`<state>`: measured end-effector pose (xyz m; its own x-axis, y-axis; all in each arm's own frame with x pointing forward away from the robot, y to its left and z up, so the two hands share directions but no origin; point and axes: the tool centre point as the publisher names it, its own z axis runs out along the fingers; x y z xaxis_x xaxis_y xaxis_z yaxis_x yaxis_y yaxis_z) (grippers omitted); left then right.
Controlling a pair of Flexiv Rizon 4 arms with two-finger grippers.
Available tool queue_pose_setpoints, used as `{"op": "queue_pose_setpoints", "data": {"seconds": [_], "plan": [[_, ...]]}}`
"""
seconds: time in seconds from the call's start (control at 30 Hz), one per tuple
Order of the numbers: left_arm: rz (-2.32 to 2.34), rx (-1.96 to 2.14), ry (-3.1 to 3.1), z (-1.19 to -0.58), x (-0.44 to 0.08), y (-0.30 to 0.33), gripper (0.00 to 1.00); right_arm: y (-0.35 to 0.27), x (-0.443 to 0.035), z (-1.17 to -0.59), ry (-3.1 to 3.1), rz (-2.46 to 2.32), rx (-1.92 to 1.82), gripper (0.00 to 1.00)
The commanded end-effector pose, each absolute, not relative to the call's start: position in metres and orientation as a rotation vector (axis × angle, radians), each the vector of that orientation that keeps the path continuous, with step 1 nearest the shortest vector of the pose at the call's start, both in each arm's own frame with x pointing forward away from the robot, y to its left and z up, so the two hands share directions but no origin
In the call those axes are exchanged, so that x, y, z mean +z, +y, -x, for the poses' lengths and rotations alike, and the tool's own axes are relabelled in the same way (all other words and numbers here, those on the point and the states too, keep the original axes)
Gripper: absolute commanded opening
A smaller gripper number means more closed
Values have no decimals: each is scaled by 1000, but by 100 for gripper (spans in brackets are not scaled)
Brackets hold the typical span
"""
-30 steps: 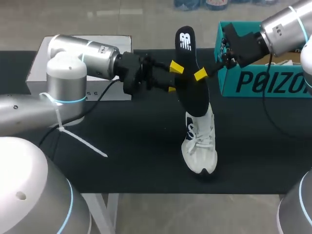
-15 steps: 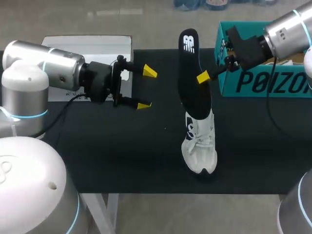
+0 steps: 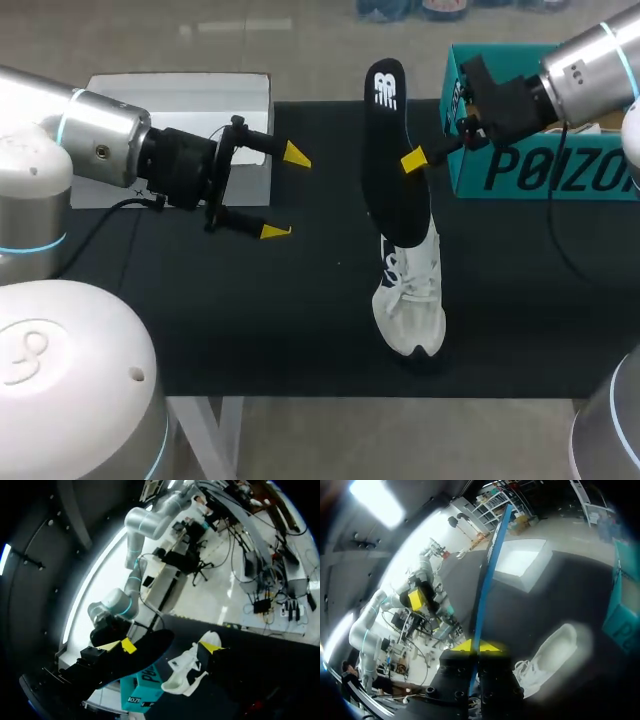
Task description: Take the shoe out of the shoebox, open the shoe tongue, remove and reinsert the insole, then place the shoe into the shoebox
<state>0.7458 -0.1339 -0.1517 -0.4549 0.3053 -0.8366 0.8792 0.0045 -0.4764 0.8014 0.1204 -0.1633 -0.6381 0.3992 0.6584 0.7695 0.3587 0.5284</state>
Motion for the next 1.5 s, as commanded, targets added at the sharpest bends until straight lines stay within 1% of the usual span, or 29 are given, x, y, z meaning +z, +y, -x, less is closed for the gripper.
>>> {"op": "queue_pose_setpoints", "data": {"seconds": [0.03,1.0,1.07,1.3,1.5], "plan": [[-1203,-1442,1788,-742,-151,-133,100,120,-164,-799,-2209,1024,-1199,0],[-1203,-1442,1788,-742,-151,-133,100,120,-164,-799,-2209,1024,-1199,0],[-1189,-1474,1853,-744,-155,-123,100,120,-164,-799,-2209,1024,-1199,0],[-1175,-1387,2121,-751,-154,-92,100,120,-164,-799,-2209,1024,-1199,0],[-1164,-1356,2241,-754,-155,-87,100,120,-164,-799,-2209,1024,-1199,0]]}}
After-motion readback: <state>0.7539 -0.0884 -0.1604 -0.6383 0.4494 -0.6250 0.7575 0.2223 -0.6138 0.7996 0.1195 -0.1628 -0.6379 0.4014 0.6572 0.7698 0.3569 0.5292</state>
